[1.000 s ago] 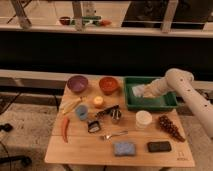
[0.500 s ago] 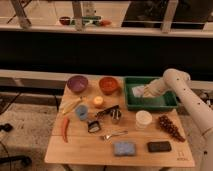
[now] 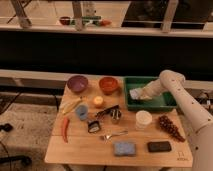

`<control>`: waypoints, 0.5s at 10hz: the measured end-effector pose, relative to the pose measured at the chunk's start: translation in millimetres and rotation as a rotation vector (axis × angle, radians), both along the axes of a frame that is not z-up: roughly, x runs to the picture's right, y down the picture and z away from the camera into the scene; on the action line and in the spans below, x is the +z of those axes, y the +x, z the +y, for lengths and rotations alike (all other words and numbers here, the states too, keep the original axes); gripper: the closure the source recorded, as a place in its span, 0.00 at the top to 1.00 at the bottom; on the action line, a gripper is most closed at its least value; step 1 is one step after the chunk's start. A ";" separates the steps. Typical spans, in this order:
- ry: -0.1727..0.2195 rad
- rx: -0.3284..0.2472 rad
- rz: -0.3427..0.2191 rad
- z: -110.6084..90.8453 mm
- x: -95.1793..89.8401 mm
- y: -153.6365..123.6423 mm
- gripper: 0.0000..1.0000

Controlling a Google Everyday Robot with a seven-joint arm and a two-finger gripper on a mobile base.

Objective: Wipe tray with towel

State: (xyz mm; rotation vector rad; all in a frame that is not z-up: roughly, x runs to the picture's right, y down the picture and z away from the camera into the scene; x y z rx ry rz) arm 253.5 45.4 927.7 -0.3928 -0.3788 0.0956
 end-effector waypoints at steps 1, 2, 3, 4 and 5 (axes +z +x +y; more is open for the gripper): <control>-0.006 -0.001 0.000 2.7 1.3 0.2 0.04; -0.013 0.005 0.005 5.4 3.9 2.1 0.04; -0.022 0.011 0.013 7.5 5.8 5.5 0.04; -0.028 0.014 0.019 9.0 7.6 8.0 0.04; -0.042 0.020 0.035 12.6 10.6 14.6 0.04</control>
